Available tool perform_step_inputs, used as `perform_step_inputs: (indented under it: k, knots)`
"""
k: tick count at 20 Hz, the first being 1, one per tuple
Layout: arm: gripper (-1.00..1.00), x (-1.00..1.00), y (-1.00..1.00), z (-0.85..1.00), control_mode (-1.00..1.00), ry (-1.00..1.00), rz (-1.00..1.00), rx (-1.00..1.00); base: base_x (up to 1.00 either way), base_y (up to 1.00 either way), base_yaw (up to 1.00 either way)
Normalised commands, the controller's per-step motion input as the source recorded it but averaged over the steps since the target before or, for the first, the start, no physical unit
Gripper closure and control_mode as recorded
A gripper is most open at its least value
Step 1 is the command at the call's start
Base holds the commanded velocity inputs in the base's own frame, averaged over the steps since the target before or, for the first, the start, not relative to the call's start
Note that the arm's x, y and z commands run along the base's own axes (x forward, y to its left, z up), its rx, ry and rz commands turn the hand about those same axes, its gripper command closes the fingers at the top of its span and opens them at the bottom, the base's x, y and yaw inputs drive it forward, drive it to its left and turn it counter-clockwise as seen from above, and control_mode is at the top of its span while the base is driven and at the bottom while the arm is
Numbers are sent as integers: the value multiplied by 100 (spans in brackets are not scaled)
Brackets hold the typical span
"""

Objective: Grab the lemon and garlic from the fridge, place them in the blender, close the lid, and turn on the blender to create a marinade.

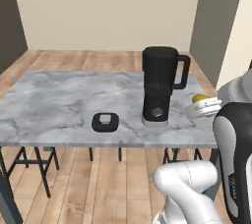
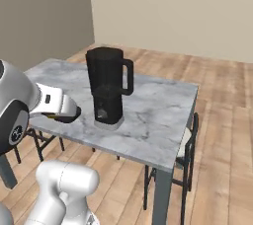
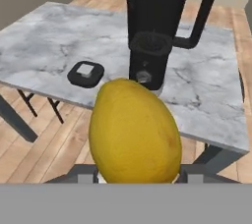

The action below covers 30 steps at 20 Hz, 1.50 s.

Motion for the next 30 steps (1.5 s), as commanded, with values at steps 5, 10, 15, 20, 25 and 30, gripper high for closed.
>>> perform_step_inputs:
  k: [5, 10, 15, 20, 25, 30]
  knots:
    - [100, 0, 0, 0, 100, 0, 0, 0, 34, 10, -33]
    - [100, 0, 0, 0, 100, 0, 0, 0, 34, 16, -18]
    - [100, 0, 0, 0, 100, 0, 0, 0, 14, 39, -11]
    - [100, -21, 6, 95, -100, -6, -1, -1, 0, 0, 0]
    - [100, 30, 2, 100, -100, -3, 0, 0, 0, 0, 0]
    - [100, 98, 24, 57, -100, 3, 0, 0, 0, 0, 0]
